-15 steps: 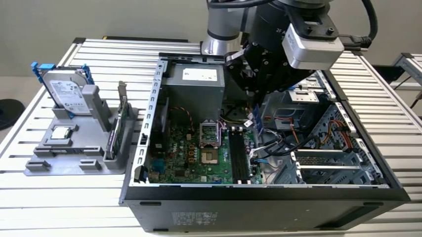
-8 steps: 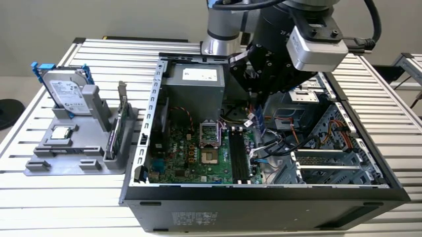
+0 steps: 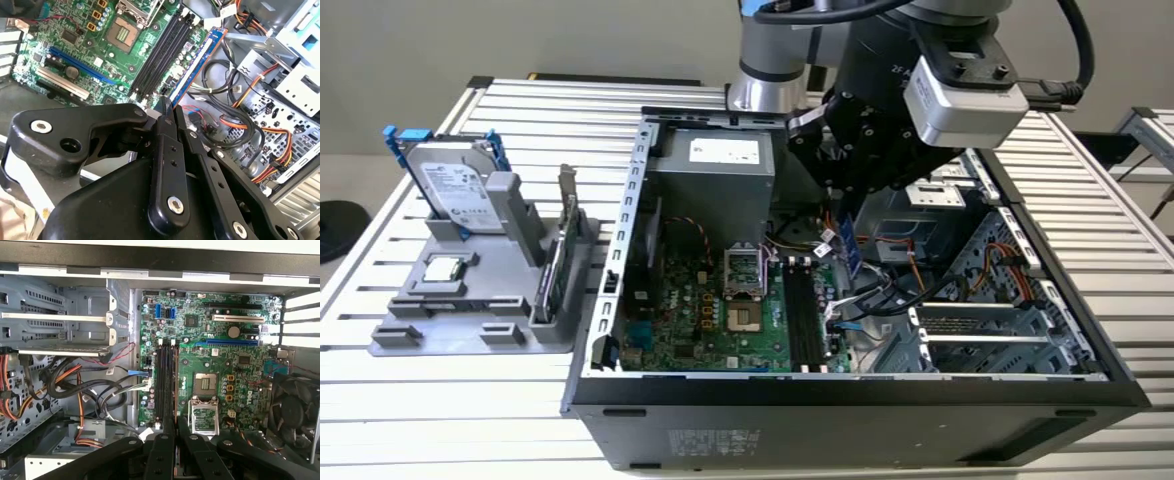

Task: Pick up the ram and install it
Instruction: 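Insert the ram into the slot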

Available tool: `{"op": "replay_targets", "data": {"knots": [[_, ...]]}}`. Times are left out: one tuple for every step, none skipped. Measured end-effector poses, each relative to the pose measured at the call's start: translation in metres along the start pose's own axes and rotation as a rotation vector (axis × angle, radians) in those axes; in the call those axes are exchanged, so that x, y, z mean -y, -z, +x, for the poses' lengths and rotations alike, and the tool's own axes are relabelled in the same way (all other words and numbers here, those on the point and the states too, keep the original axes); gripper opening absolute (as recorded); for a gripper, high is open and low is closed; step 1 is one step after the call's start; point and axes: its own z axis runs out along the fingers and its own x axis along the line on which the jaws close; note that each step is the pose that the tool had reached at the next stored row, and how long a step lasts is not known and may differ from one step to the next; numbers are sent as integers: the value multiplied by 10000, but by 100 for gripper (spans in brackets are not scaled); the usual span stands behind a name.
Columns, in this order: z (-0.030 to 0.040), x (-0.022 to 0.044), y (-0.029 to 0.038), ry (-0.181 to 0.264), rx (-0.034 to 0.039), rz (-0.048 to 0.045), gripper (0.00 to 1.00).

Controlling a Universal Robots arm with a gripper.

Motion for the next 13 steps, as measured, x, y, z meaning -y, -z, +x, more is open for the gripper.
{"op": "replay_targets", "data": {"knots": [[6,0,-2,0,0,0,0],[10,0,-3,0,0,1,0],[14,0,-5,0,0,0,0],[16,0,-7,0,0,0,0],[19,0,-8,0,0,0,0],[22,-1,-10,0,0,0,0],[25,-1,-12,0,0,0,0],[27,-1,-13,0,0,0,0],[30,-1,-15,0,0,1,0],[33,-1,-16,0,0,0,0],[35,-1,-18,0,0,1,0],[39,-1,-20,0,0,0,0],[42,-1,-21,1,0,0,0]]}}
